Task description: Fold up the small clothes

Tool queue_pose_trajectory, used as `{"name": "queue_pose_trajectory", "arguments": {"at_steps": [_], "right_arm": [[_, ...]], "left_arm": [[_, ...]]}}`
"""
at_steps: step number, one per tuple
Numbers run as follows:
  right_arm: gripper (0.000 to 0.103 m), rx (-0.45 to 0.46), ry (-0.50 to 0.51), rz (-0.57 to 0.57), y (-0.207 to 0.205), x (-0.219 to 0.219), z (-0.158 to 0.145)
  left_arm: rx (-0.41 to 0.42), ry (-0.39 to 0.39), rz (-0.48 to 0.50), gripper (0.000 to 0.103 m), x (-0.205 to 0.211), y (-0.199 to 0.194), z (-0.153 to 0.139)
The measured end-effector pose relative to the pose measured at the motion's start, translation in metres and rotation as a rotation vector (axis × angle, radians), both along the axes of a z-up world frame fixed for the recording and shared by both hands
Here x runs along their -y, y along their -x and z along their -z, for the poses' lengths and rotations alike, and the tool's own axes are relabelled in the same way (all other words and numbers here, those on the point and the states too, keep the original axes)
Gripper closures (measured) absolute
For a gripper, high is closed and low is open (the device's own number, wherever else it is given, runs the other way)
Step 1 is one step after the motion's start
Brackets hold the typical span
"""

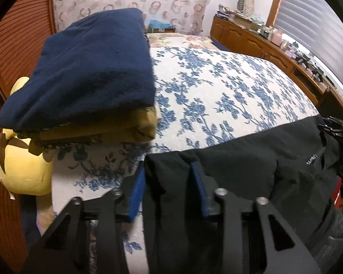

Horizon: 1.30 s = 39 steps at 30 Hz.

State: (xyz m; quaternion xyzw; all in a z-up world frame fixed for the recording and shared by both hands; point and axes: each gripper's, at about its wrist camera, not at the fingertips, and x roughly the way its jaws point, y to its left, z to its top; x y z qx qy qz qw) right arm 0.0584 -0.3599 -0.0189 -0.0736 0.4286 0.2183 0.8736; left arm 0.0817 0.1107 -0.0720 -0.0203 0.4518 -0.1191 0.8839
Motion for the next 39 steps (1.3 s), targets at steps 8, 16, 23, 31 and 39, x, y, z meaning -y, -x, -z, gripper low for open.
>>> {"name": "queue_pose_trajectory", "arguments": {"at_steps": [8,16,23,31,39], "right_arm": [[0.091,-0.024,-0.083,-0.058,0.010,-0.004,-0.007],[0.092,0.119,-0.272,-0.055,0.061,0.000,-0.083],[0.092,0.265,-0.324,-0.103,0.100,-0.007,-0.167],[0.093,0.445,-0.318,-0.123,0.124,-0.010,-0.250],[0.093,0.614,-0.276,-0.110,0.133,-0.016,-0.322]], "left_arm": [[0.103,0.048,-0.027,0.097,0.003,0.026,-0.020],[0.327,0.059,-0.061,0.097,0.015,0.084,-0.096],[0.498,0.091,-0.007,0.097,0.029,0.115,-0.166],[0.671,0.107,0.031,0.097,0.027,0.132,-0.237],[0.824,0.098,0.019,0.097,0.013,0.130,-0.310]]}}
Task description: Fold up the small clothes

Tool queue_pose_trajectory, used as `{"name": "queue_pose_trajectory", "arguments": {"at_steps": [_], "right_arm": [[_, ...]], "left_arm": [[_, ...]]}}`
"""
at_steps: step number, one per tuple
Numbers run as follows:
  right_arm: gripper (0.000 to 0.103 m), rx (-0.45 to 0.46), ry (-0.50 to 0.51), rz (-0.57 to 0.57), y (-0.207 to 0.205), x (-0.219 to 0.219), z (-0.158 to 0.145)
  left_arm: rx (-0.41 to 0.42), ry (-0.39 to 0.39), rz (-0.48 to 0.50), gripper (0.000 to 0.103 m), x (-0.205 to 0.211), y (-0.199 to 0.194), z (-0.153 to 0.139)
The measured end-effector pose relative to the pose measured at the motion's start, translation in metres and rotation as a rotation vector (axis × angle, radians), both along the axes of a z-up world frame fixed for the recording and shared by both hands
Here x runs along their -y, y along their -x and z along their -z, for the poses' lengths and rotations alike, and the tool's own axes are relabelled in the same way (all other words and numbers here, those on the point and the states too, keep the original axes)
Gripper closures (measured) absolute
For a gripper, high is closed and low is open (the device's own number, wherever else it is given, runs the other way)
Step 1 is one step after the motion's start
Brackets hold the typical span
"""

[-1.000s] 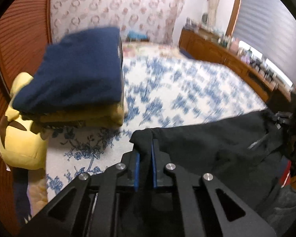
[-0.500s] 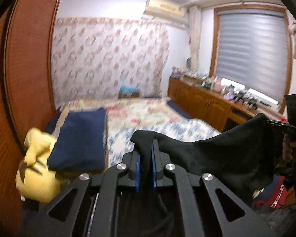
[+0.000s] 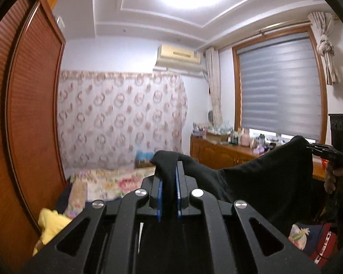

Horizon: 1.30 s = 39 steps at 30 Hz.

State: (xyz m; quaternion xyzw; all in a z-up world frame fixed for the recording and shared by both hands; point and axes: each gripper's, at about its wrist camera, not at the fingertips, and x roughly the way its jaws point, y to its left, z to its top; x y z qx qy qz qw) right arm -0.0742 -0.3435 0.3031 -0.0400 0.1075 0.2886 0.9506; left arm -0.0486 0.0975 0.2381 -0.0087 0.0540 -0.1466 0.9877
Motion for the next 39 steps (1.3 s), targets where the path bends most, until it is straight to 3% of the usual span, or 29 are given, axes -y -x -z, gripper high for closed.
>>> {"name": "queue_pose_trajectory", "arguments": {"at_steps": [13,21,27,31,39], "right_arm": [[0.093,0.136,0.039,0.104,0.026,0.030,-0.073],[0.093,0.138,0.078,0.173,0.023,0.049,-0.069],[0.093,0.057,0.137,0.238,-0.046,0.058,-0.029],[0.093,-0.071,0.172,0.287,-0.134,0.069,0.032],[0.093,-0.282,0.208,0.330,-0.278,0.089,0.150]], "left_arm": [[0.105,0.005,-0.014,0.097,-0.012,0.011,-0.051],[0.077,-0.005,-0.010,0.097,-0.001,-0.013,-0.043],[-0.014,-0.045,-0.035,0.097,0.024,-0.101,-0.004],[-0.109,-0.082,-0.058,0.097,0.041,-0.182,0.045],[-0.311,-0.155,-0.083,0.097,0.085,-0.307,0.133]]}}
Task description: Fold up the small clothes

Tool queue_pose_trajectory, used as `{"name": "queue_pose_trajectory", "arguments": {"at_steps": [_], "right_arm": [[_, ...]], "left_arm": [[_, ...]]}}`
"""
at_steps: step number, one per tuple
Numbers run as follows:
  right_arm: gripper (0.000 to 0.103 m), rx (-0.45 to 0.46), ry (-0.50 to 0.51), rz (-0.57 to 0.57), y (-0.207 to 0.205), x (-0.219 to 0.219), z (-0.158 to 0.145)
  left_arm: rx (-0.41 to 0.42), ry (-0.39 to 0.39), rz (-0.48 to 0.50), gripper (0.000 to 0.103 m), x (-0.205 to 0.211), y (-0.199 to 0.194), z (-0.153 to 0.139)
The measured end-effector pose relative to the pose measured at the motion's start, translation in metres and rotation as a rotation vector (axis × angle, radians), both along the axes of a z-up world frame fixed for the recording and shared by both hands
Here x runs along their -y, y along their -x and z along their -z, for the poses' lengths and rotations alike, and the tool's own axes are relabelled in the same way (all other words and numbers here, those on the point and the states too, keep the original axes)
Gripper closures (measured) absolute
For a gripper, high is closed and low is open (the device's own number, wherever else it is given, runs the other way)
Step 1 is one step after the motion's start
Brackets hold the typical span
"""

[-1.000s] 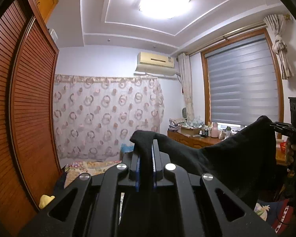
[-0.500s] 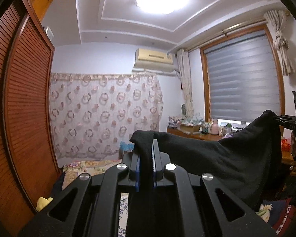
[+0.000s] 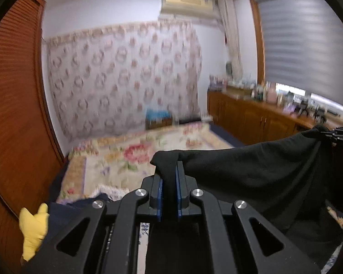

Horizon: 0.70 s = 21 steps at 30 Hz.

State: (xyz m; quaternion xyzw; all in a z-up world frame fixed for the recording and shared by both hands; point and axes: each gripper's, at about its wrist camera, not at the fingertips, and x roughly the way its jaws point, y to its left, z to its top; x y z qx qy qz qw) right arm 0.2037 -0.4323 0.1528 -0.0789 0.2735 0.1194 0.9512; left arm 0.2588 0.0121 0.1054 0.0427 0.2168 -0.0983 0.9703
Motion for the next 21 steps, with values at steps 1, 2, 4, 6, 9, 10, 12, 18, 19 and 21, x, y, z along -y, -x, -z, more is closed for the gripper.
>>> {"name": "queue_pose_trajectory", "arguments": {"at_steps": [1,2,4,6,9,10,12,18,19,21], "right_arm": [[0.093,-0.030,0.001,0.006,-0.016,0.001,0.014],[0.093,-0.057,-0.003,0.012,-0.032,0.003,0.029],[0.093,-0.096,-0.008,0.017,-0.056,0.005,0.049],[0.093,-0.121,-0.010,0.021,-0.070,0.007,0.060],[0.092,-0.146,-0.020,0.025,-0.089,0.011,0.075],[0.092,-0.155,-0.019,0.023,-0.094,0.012,0.081],[0.092,-0.168,-0.020,0.019,-0.100,0.007,0.087],[0.079,-0.190,-0.008,0.031,-0.114,-0.001,0.104],[0.071,-0.190,-0.009,0.032,-0.115,-0.001,0.105],[0.060,-0.191,-0.008,0.041,-0.113,0.000,0.105]], "left_arm": [[-0.026,-0.012,-0.006,0.097,0.005,-0.014,0.010],[-0.045,-0.024,-0.013,0.097,0.009,-0.024,0.018],[-0.088,-0.039,-0.027,0.097,0.016,-0.045,0.035],[-0.121,-0.045,-0.042,0.097,0.019,-0.059,0.047],[-0.149,-0.051,-0.049,0.097,0.023,-0.067,0.059],[-0.169,-0.050,-0.044,0.097,0.023,-0.070,0.063],[-0.201,-0.045,-0.031,0.096,0.024,-0.075,0.070],[-0.257,-0.060,-0.024,0.075,0.023,-0.076,0.078],[-0.252,-0.060,-0.023,0.071,0.022,-0.072,0.075],[-0.252,-0.060,-0.020,0.068,0.021,-0.062,0.075]]}}
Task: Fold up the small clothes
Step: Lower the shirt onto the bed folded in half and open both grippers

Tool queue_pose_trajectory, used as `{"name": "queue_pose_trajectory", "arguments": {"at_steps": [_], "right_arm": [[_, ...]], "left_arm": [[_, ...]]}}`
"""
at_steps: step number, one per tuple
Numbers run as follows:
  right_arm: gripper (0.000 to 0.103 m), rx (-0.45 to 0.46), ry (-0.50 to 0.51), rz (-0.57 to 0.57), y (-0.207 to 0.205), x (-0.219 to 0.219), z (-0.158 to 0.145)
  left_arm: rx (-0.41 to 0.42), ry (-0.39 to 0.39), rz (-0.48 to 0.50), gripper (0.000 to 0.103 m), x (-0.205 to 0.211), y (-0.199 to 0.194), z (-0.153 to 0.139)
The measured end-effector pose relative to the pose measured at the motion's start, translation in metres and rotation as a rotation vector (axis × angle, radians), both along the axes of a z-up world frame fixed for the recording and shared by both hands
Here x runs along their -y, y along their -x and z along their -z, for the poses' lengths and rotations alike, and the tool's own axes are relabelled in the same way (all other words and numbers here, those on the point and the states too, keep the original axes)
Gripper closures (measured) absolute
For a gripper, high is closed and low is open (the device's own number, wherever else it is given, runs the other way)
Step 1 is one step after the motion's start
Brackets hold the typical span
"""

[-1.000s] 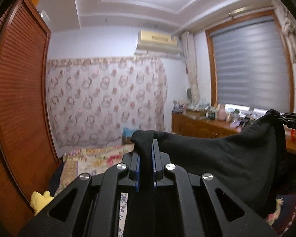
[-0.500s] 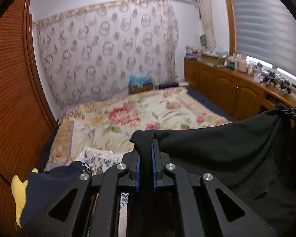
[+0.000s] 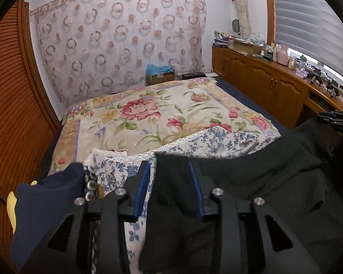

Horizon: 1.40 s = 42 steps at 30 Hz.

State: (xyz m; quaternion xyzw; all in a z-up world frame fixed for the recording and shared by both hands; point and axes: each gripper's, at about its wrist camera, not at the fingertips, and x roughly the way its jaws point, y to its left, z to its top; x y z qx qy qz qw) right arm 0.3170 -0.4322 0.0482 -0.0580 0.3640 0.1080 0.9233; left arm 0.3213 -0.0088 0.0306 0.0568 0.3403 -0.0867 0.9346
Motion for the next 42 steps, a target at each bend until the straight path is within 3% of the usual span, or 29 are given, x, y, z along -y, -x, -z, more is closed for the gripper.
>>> {"name": "queue_pose_trajectory", "arguments": {"at_steps": [4,9,16,24,33,39,42], "right_arm": [[0.054,0.010,-0.027,-0.007,0.025,0.003,-0.004],[0.053,-0.013,-0.063,0.003,0.066,0.009,-0.001],[0.053,-0.134,-0.114,0.054,0.108,0.019,0.029],[0.053,-0.189,-0.167,0.073,0.109,0.020,0.053],[0.053,-0.188,-0.141,0.044,0.102,0.007,0.059],[0.062,-0.176,-0.109,0.032,0.103,0.001,0.060],[0.075,-0.164,-0.095,0.034,0.103,0.000,0.060]], "left_arm": [[-0.020,0.015,0.002,0.064,-0.005,0.021,0.008],[-0.073,0.054,0.005,0.063,-0.008,0.046,0.033],[-0.139,0.050,0.006,0.062,-0.002,0.066,0.062],[-0.187,0.054,-0.057,0.062,-0.009,0.066,0.081],[-0.225,0.081,-0.123,0.062,-0.020,0.052,0.096],[-0.237,0.105,-0.148,0.062,-0.019,0.042,0.100],[-0.232,0.089,-0.156,0.062,-0.018,0.039,0.101]]}}
